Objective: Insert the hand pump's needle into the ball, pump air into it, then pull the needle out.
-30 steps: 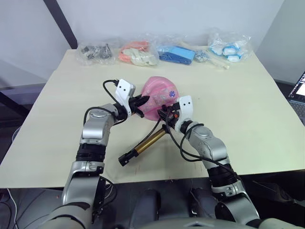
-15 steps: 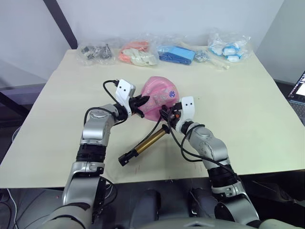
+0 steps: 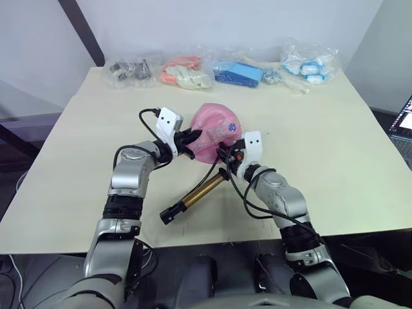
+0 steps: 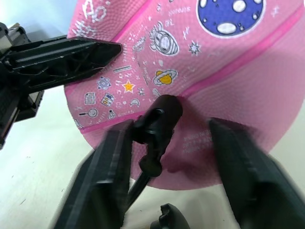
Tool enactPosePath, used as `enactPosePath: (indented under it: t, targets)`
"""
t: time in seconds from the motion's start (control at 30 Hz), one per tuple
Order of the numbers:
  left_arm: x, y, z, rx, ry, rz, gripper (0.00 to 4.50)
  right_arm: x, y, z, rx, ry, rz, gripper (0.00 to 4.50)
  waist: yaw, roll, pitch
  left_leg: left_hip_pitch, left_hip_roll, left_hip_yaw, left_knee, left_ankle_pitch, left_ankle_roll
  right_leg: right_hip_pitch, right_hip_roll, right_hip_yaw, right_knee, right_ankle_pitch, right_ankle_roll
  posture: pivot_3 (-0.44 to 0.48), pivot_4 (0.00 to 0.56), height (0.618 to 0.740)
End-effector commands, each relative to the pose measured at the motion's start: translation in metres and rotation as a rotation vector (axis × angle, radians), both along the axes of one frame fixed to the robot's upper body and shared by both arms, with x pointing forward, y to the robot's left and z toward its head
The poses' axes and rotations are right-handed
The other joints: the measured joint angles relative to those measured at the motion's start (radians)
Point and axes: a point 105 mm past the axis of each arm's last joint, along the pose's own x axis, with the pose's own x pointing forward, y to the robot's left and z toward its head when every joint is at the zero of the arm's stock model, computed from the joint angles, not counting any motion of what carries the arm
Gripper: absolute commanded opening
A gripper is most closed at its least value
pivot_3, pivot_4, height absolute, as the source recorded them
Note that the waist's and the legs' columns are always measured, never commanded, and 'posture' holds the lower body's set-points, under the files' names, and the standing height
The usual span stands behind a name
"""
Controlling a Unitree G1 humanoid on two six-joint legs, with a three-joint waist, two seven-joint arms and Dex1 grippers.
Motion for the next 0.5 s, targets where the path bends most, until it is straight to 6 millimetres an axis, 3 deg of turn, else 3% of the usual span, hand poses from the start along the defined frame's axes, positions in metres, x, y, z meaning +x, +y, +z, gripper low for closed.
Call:
enactPosePath:
  t: [0.03, 0.1, 0.5]
  targets:
    - [-0.008, -0.003, -0.038, 0.02, 0.141, -0.001, 0.0, 0.002, 0.003, 0.011, 0.036, -0.024, -0.012, 0.69, 0.0, 0.0, 0.0, 0.0, 0.0, 0.0, 0.0, 0.0, 0.0, 0.0, 0.0, 0.0, 0.0, 0.0, 0.0, 0.0, 0.15, 0.74]
    - [-0.008, -0.003, -0.039, 0.02, 0.141, -0.002, 0.0, 0.003, 0.002, 0.011, 0.038, -0.026, -0.018, 0.37, 0.0, 0.0, 0.0, 0.0, 0.0, 0.0, 0.0, 0.0, 0.0, 0.0, 0.0, 0.0, 0.0, 0.0, 0.0, 0.0, 0.15, 0.74]
    - [-0.009, -0.003, -0.041, 0.024, 0.146, -0.005, 0.0, 0.011, -0.007, 0.033, 0.181, -0.042, -0.097, 0.35, 0.001, 0.0, 0.0, 0.0, 0.0, 0.0, 0.001, 0.0, 0.0, 0.0, 0.0, 0.0, 0.0, 0.0, 0.0, 0.0, 0.15, 0.74]
